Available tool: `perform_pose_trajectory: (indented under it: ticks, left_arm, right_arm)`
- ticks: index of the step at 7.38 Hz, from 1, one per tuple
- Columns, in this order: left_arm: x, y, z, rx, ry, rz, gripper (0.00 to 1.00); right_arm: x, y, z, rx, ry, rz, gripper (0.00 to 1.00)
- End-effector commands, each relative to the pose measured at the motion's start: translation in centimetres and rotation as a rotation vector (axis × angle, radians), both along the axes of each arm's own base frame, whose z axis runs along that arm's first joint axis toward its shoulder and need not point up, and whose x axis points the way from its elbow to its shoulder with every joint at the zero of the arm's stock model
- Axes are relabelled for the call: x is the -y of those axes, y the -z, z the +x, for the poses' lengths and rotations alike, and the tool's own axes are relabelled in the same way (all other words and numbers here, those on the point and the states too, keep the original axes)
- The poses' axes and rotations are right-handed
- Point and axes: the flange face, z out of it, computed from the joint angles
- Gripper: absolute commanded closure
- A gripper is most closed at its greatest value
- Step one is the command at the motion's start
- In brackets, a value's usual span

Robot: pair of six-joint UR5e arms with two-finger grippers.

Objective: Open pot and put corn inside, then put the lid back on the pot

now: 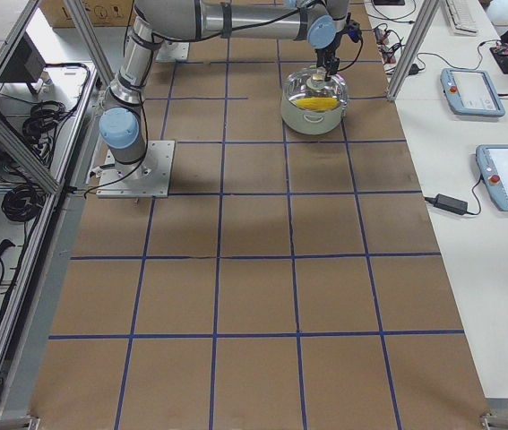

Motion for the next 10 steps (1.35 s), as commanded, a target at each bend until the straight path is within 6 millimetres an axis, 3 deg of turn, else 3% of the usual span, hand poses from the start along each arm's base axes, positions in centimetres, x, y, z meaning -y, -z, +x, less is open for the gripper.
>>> perform_pose_trajectory:
  ticks: [1, 2, 3, 4, 6, 7, 10]
  left_arm:
    - [-0.2, 0.0, 0.0, 0.0, 0.0, -0.001, 0.0]
    - [-0.2, -0.1, 0.0, 0.0, 0.0, -0.002, 0.0]
    - [-0.3, -0.3, 0.0, 0.002, 0.0, -0.007, 0.0]
    - [-0.4, -0.5, 0.0, 0.004, 0.0, -0.01, 0.0]
    - [-0.6, -0.7, 0.0, 0.008, -0.003, -0.002, 0.0]
    - [-0.6, -0.6, 0.0, 0.006, -0.003, 0.0, 0.0]
    - [-0.6, -0.4, 0.0, 0.006, -0.003, 0.003, 0.0]
  right_arm:
    - [-0.1, -0.4, 0.0, -0.001, 0.002, -0.01, 0.0]
    - [-0.2, -2.0, -1.2, 0.0, 0.008, -0.023, 0.0]
    - [-1.0, -4.9, -3.8, -0.024, 0.027, -0.058, 0.0]
    - [-2.4, -6.5, -7.2, -0.036, 0.025, -0.066, 0.0]
    - [-7.2, -6.8, -13.1, -0.035, 0.051, -0.044, 0.0]
    - [-8.7, -6.8, -15.0, -0.033, 0.082, -0.035, 0.0]
    - [-9.3, -6.5, -15.2, -0.034, 0.091, -0.025, 0.0]
